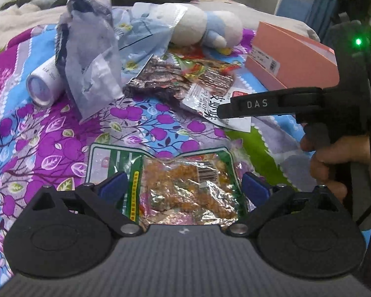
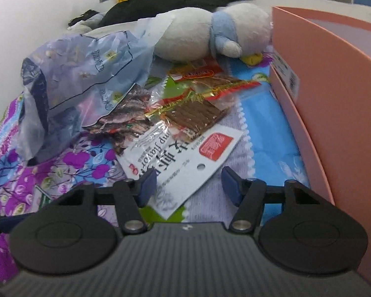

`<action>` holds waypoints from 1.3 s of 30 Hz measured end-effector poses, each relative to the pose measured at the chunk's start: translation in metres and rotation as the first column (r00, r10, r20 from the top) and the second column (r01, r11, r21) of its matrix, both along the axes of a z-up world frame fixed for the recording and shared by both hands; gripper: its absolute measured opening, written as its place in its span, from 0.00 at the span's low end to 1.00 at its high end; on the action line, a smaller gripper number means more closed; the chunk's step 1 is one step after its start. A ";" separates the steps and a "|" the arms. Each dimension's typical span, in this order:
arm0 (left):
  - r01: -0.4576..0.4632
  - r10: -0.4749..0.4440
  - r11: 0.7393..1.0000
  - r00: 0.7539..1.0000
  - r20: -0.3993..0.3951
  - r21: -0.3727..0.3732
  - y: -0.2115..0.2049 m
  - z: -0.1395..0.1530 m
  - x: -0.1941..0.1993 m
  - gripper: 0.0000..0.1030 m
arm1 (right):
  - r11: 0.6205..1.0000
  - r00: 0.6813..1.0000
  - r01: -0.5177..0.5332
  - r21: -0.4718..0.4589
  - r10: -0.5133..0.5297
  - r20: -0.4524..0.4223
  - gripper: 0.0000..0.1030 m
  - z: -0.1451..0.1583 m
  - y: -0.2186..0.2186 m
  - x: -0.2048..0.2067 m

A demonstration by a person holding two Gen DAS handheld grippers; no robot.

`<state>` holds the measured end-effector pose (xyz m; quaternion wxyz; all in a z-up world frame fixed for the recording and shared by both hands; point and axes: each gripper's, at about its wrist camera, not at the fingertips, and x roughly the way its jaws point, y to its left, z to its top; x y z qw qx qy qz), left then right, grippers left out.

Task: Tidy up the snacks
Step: 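Grasp the green-labelled clear snack bag with the left gripper while the right gripper grasps a brown strip pack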

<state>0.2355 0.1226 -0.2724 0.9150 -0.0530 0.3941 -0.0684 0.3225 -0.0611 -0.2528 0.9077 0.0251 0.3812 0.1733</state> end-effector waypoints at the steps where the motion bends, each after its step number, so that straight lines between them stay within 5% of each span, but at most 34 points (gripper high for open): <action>1: -0.012 0.012 1.000 1.000 -0.002 -0.007 0.001 0.000 0.000 0.94 | 1.000 1.000 -0.003 0.004 0.003 -0.002 0.60 -0.001 0.001 0.002; 3: -0.015 0.015 1.000 1.000 -0.005 -0.016 0.002 -0.001 0.002 0.91 | 1.000 1.000 -0.006 0.010 0.006 -0.006 0.57 -0.002 0.001 0.005; 6: -0.015 0.015 0.999 1.000 -0.002 -0.028 0.001 -0.001 0.001 0.84 | 1.000 1.000 -0.002 -0.001 0.002 -0.006 0.41 -0.001 0.001 0.008; 8: -0.017 0.017 1.000 1.000 -0.001 -0.022 -0.002 0.000 0.000 0.81 | 1.000 1.000 0.011 0.023 -0.010 -0.024 0.18 0.001 -0.003 0.011; 11: -0.032 0.032 0.999 0.999 -0.004 -0.029 -0.001 0.001 0.000 0.75 | 0.996 0.998 0.021 0.086 -0.016 -0.059 0.07 0.002 -0.012 0.013; 22: -0.067 0.068 0.995 0.998 0.005 -0.070 0.005 0.003 -0.006 0.66 | 0.990 0.996 0.081 0.114 -0.078 -0.032 0.07 0.017 -0.021 0.002; 33: -0.073 0.075 0.992 0.997 0.021 -0.105 0.009 0.002 -0.010 0.66 | 0.978 0.990 0.125 0.164 -0.113 -0.084 0.07 0.003 -0.010 0.039; 34: -0.071 0.074 0.992 0.997 0.022 -0.106 0.009 0.002 -0.010 0.66 | 0.978 0.990 0.126 0.168 -0.113 -0.083 0.08 0.002 -0.010 0.040; 35: -0.070 0.073 0.992 0.997 0.023 -0.108 0.010 0.001 -0.010 0.66 | 0.977 0.990 0.125 0.171 -0.112 -0.083 0.21 0.002 -0.011 0.040; 36: -0.069 0.072 0.992 0.997 0.025 -0.110 0.010 0.001 -0.011 0.66 | 0.976 0.991 0.123 0.180 -0.111 -0.076 0.35 0.003 -0.012 0.039; 37: -0.068 0.072 0.991 0.997 0.026 -0.111 0.010 0.001 -0.011 0.66 | 0.974 0.992 0.122 0.193 -0.113 -0.058 0.66 0.004 -0.013 0.037; 38: -0.068 0.071 0.991 0.997 0.027 -0.113 0.010 0.001 -0.012 0.66 | 0.972 0.993 0.119 0.205 -0.114 -0.035 0.77 0.006 -0.014 0.033; 39: -0.067 0.071 0.991 0.997 0.028 -0.114 0.010 0.001 -0.012 0.66 | 0.972 0.993 0.120 0.204 -0.118 -0.022 0.76 0.007 -0.015 0.031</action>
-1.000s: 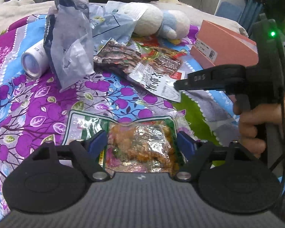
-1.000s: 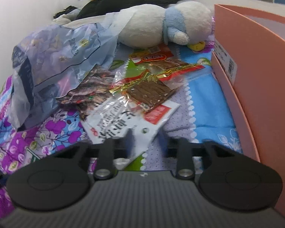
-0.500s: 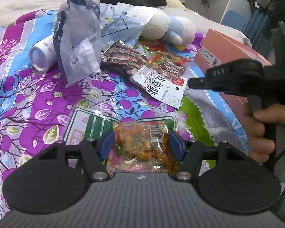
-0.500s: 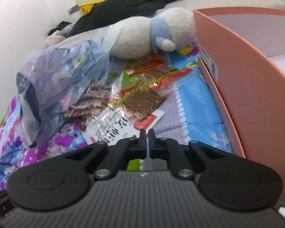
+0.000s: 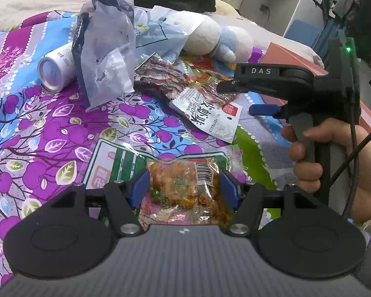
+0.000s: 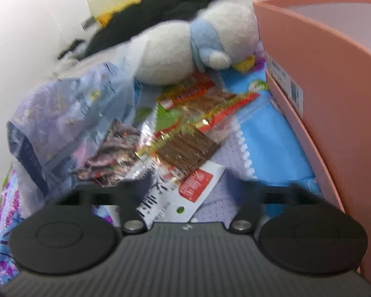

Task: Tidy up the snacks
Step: 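Grasp the green-labelled clear snack bag with the left gripper while the right gripper grasps a brown strip pack, then lift the green-labelled bag with the left gripper while the right gripper lifts the brown strip pack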

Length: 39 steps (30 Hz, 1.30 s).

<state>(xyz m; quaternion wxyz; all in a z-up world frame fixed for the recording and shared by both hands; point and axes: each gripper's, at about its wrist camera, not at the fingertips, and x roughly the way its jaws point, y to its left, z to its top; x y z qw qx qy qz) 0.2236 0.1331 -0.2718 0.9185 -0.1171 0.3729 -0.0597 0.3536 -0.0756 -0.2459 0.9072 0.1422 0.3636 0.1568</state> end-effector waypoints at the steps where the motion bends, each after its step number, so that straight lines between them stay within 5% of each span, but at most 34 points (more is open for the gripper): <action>1: 0.000 0.000 1.000 1.000 0.002 -0.001 0.000 0.000 0.000 0.66 | 1.000 1.000 -0.001 -0.001 0.001 -0.004 0.75 -0.001 0.000 0.000; 9: -0.009 0.009 1.000 1.000 0.006 -0.004 -0.001 0.000 -0.002 0.66 | 0.998 0.999 0.048 0.043 -0.048 0.003 0.73 -0.009 0.004 0.017; 16: -0.015 0.015 1.000 1.000 0.008 -0.003 -0.002 0.001 -0.002 0.65 | 0.987 0.998 0.035 -0.154 -0.028 0.048 0.75 -0.015 0.035 0.034; 21: -0.021 0.021 1.000 1.000 0.012 -0.009 -0.001 0.001 -0.004 0.63 | 0.976 0.998 0.002 -0.218 0.011 0.057 0.63 -0.011 0.039 0.034; 23: -0.022 0.022 1.000 1.000 0.012 -0.010 -0.001 0.003 -0.005 0.62 | 0.976 0.998 0.016 -0.218 -0.001 0.067 0.38 -0.006 0.033 0.030; 25: -0.022 0.022 1.000 1.000 0.010 -0.012 -0.001 0.004 -0.006 0.61 | 0.980 0.999 0.009 -0.198 0.001 0.050 0.31 -0.003 0.027 0.028; 32: -0.017 0.017 1.000 1.000 0.005 -0.016 -0.005 0.008 -0.015 0.54 | 0.990 0.999 0.005 -0.142 0.002 0.050 0.17 0.014 0.012 0.002; 39: 0.005 -0.005 0.999 1.000 -0.002 -0.032 -0.015 0.016 -0.033 0.20 | 0.989 0.997 -0.024 -0.144 0.035 0.071 0.13 0.035 -0.001 -0.043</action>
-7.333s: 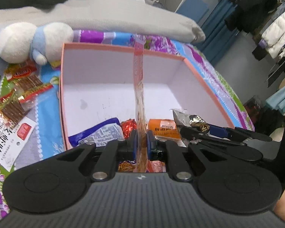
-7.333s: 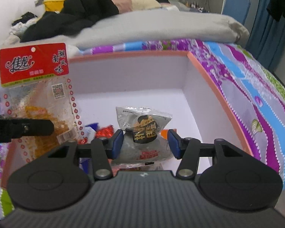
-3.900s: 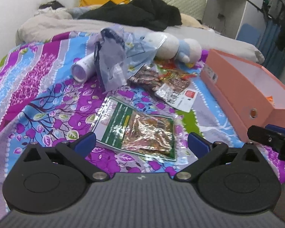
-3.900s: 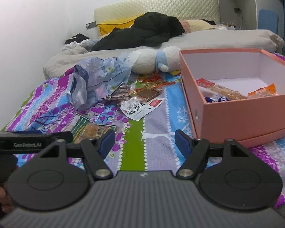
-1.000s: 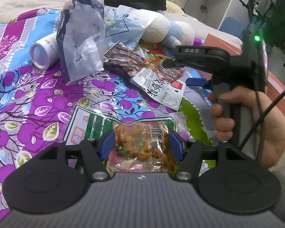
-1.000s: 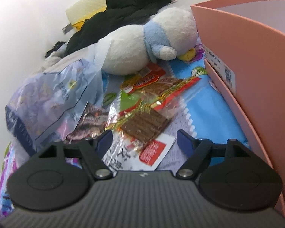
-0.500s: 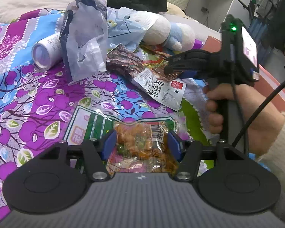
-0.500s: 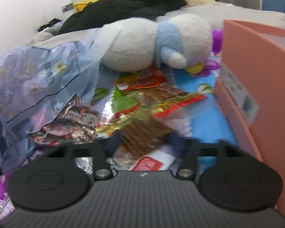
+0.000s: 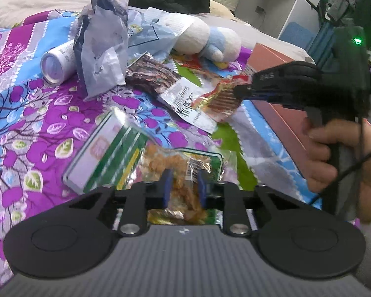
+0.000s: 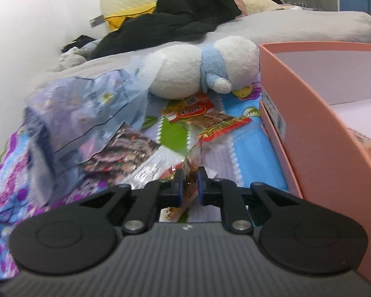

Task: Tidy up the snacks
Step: 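Lift the green-labelled bag with the left gripper while the right gripper lifts the brown strip pack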

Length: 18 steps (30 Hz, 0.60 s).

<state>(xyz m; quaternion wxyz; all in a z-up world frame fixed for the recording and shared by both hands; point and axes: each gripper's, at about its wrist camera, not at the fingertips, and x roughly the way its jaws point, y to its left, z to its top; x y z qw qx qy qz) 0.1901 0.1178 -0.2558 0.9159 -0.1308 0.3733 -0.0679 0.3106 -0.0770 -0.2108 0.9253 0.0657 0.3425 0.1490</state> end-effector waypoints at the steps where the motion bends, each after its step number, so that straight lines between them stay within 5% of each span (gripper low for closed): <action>1: 0.003 -0.003 1.000 1.000 0.000 -0.003 -0.002 0.001 -0.003 0.14 | 1.000 1.000 -0.002 -0.006 0.002 0.007 0.12 0.002 -0.003 -0.006; 11: -0.006 0.006 1.000 1.000 -0.013 -0.003 -0.015 0.003 -0.042 0.07 | 0.998 0.998 -0.059 -0.021 0.058 -0.008 0.12 0.018 -0.035 -0.080; 16: -0.098 0.092 0.985 0.995 -0.048 -0.141 0.002 -0.004 -0.061 0.08 | 0.999 0.999 -0.045 0.027 0.046 -0.023 0.11 0.023 -0.045 -0.091; 18: -0.138 0.128 0.974 0.989 -0.070 -0.181 0.009 -0.007 -0.065 0.17 | 0.998 0.999 -0.048 0.048 0.048 -0.014 0.11 0.029 -0.046 -0.091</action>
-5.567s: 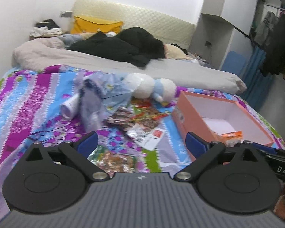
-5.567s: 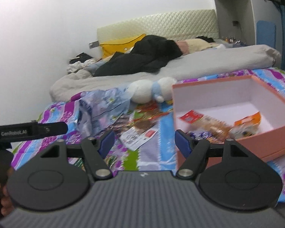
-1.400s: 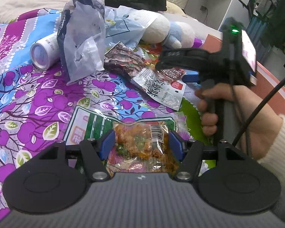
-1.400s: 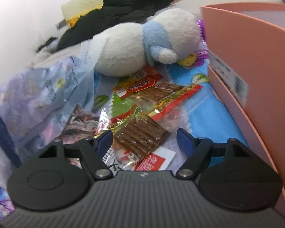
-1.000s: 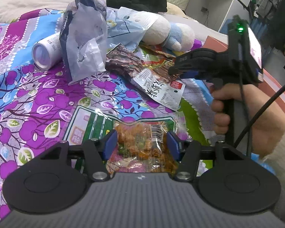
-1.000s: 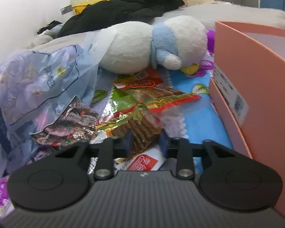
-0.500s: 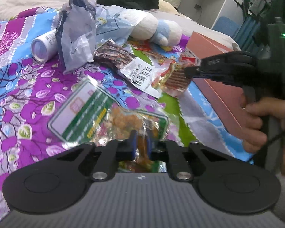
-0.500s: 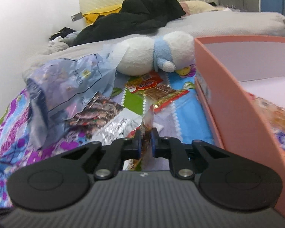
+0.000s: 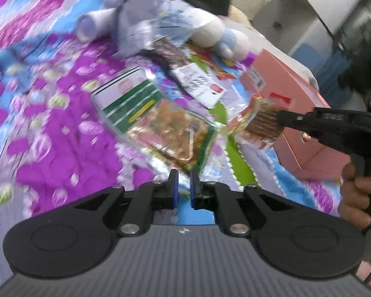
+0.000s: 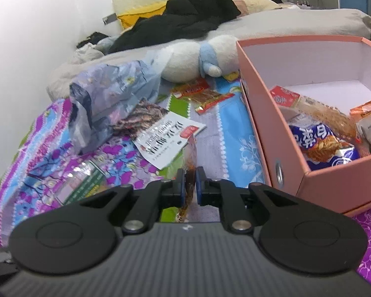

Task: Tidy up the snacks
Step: 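Lift the green-labelled bag with the left gripper while the right gripper lifts the brown strip pack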

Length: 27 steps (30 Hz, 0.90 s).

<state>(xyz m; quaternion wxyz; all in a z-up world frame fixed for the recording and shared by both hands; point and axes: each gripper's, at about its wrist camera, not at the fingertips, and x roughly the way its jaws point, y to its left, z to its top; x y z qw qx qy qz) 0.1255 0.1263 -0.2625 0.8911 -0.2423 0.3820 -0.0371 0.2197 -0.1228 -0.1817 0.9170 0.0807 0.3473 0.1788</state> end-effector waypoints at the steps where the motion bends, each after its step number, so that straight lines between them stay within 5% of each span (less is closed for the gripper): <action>1: -0.014 0.014 1.000 1.000 -0.009 -0.026 0.004 -0.002 -0.001 0.28 | 1.000 1.000 -0.001 0.012 0.001 0.008 0.11 0.004 0.000 0.000; 7: -0.108 0.108 0.975 0.994 -0.008 -0.192 0.021 -0.012 -0.004 0.55 | 0.994 0.997 -0.058 0.095 0.053 0.054 0.11 0.026 0.012 0.000; 10: -0.157 0.161 0.947 0.987 -0.009 -0.279 0.028 -0.018 -0.003 0.56 | 0.988 0.993 -0.113 0.107 0.108 0.054 0.11 0.020 0.024 -0.001; 14: -0.200 0.208 0.888 0.978 -0.026 -0.414 0.038 -0.030 0.001 0.56 | 0.992 0.992 -0.129 -0.014 0.129 0.008 0.11 -0.008 0.043 0.000; 18: -0.233 0.246 0.842 0.969 -0.037 -0.488 0.046 -0.036 0.004 0.56 | 0.992 0.992 -0.119 -0.035 0.118 -0.033 0.11 -0.025 0.041 0.002; 24: -0.218 0.237 0.851 0.971 -0.022 -0.478 0.043 -0.030 0.017 0.56 | 0.990 0.991 -0.131 -0.056 0.128 -0.044 0.11 -0.032 0.037 -0.002; 27: -0.211 0.225 0.879 0.974 -0.017 -0.429 0.035 -0.023 0.027 0.55 | 0.990 0.990 -0.129 -0.055 0.126 -0.056 0.12 -0.035 0.035 -0.003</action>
